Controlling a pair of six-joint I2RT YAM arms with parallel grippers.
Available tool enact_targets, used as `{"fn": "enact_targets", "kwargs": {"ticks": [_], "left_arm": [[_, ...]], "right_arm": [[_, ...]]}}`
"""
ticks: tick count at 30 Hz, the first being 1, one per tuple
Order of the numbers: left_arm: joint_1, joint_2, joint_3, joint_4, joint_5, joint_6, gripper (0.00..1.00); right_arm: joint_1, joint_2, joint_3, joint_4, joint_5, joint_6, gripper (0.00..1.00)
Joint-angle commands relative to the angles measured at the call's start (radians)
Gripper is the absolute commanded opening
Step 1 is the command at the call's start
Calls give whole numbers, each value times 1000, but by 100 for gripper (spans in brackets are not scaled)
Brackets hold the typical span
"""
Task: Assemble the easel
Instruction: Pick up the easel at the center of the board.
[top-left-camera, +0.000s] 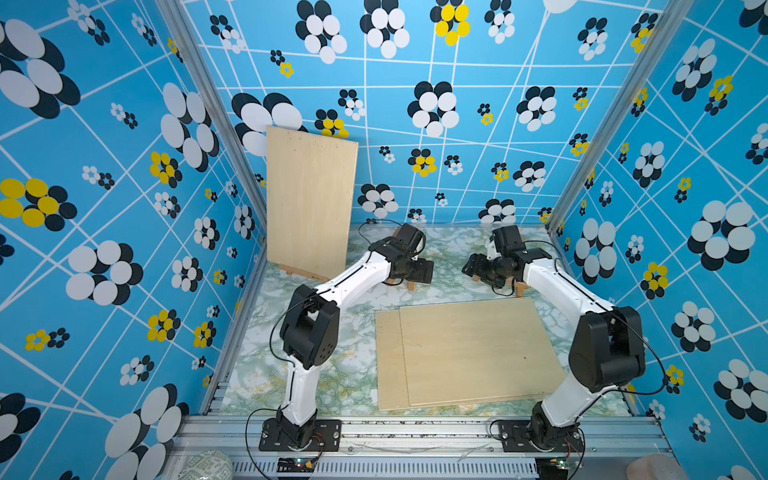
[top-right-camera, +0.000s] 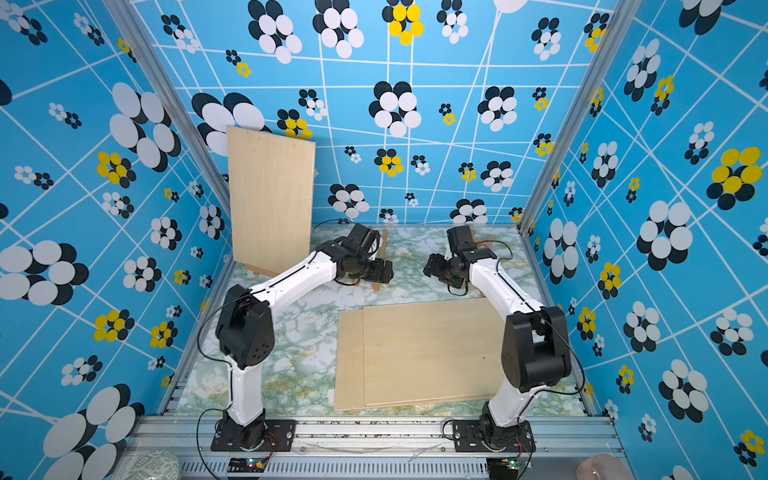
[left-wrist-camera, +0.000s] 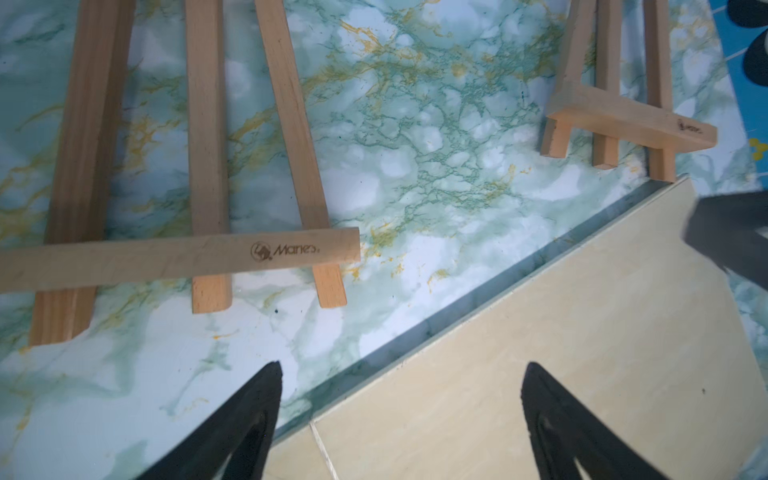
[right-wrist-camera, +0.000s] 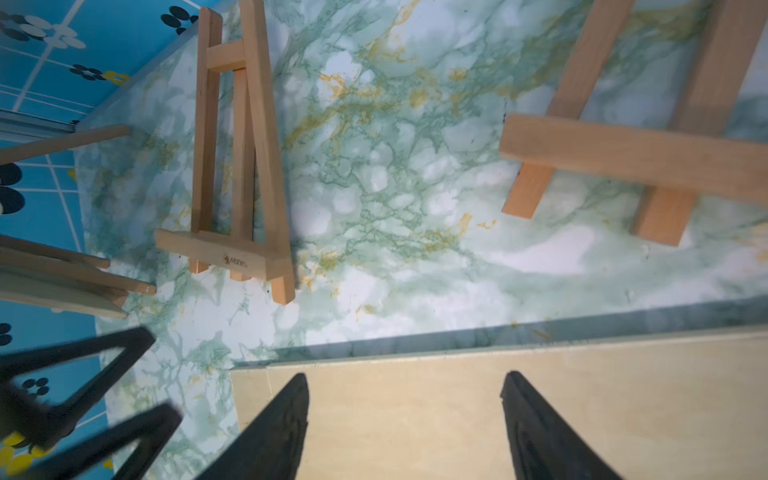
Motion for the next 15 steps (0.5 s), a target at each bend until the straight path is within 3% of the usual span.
{"fn": "enact_targets", "kwargs": {"ticks": [1, 5, 15], "left_arm": [[-7, 123, 173, -165, -88, 90, 91], [-3, 250, 336, -229, -146, 129, 89], [28, 437, 521, -256, -140, 129, 81]], "right_arm": [[5, -68, -103, 68, -58, 23, 75], [5, -126, -163, 47, -77, -6, 75], [5, -186, -223, 83, -159, 18, 75]]}}
